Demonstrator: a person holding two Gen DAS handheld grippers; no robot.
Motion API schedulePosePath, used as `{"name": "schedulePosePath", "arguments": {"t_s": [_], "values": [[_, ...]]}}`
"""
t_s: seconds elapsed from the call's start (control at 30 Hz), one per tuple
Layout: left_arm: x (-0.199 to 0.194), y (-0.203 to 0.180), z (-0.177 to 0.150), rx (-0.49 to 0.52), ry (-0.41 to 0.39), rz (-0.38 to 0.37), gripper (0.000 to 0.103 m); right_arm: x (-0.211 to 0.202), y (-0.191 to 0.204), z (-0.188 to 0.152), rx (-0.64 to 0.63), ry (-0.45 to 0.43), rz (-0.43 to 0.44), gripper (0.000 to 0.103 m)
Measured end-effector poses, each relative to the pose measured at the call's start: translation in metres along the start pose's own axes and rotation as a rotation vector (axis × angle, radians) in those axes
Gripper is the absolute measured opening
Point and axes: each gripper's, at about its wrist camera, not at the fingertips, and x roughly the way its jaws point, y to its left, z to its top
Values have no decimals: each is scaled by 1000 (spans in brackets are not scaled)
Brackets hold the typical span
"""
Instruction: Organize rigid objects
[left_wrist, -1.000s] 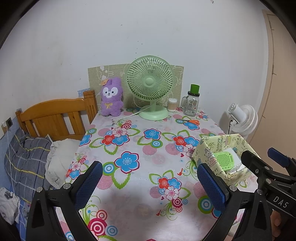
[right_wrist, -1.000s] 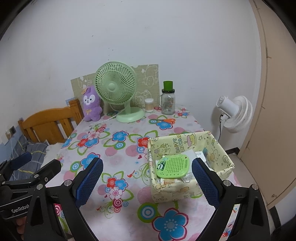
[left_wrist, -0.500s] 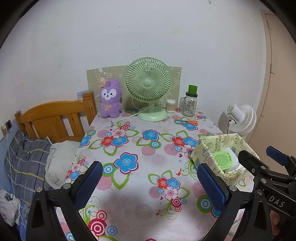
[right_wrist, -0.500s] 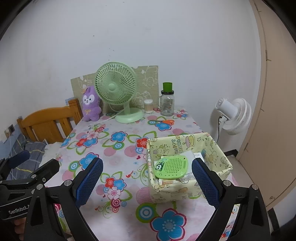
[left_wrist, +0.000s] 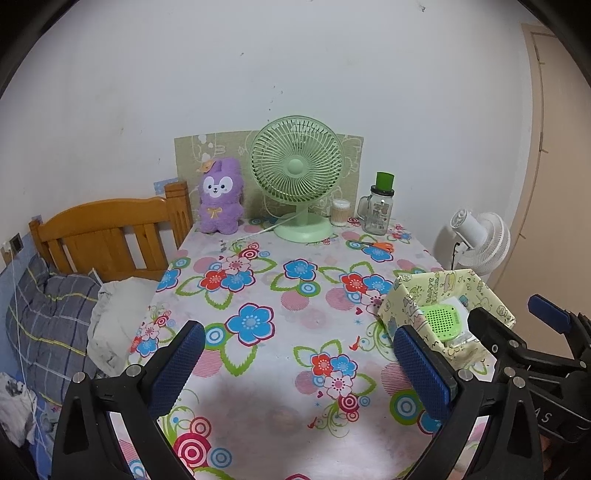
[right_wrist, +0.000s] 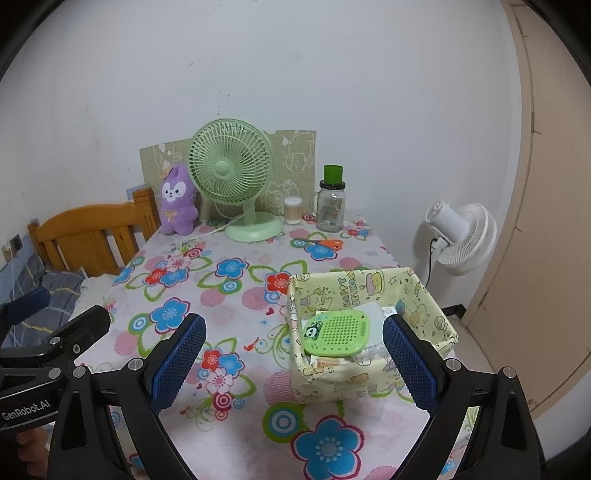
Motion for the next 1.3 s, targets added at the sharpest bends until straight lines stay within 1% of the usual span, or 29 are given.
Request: {"name": "schedulePosePath", "arguments": {"t_s": [0.23, 0.33, 1.1, 1.3], "values": [[0, 0, -1, 2, 0, 3, 103, 0, 1, -1, -2, 3, 0, 98], [1, -1, -2, 4, -3, 16, 103, 0, 0, -1, 2, -2, 6, 98], [1, 1, -3, -5, -4, 17, 103, -1, 1, -2, -2, -5, 16, 98], [-1, 1, -3, -19, -4, 1, 103, -3, -1, -2, 4, -9, 24, 98]]}}
